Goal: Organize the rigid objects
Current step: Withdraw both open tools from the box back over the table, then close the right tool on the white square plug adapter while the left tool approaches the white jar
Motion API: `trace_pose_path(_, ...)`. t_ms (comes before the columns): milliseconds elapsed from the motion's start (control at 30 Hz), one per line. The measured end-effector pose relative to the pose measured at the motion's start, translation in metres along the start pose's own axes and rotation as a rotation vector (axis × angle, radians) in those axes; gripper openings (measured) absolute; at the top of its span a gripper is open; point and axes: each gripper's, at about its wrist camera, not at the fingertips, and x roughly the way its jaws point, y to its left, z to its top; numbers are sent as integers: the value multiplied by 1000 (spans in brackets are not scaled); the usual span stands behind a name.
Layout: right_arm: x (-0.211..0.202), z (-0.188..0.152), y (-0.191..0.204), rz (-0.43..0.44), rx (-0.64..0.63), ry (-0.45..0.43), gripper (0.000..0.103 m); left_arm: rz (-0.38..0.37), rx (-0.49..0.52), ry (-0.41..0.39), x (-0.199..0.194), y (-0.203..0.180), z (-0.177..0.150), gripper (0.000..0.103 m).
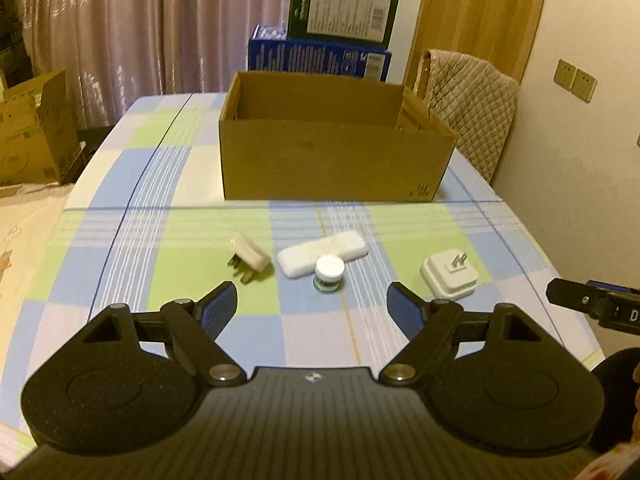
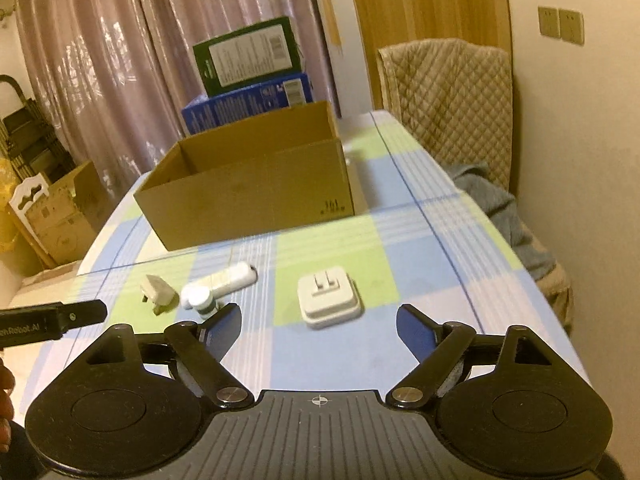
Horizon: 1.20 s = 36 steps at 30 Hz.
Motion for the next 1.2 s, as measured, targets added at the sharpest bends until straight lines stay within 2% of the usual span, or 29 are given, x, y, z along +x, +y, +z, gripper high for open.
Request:
trace_pose_path(700,13,-8,-15,-31,6,31,83,-33,-28,78,22,-1,-14,79)
trace_pose_path(933,30,-8,-14,-17,-26,60,83,-40,-46,88,38,5,-15,81)
trace_pose_path(1200,66,-9,-11,-16,-86,118,84,-21,3,63,61,7,-14,82)
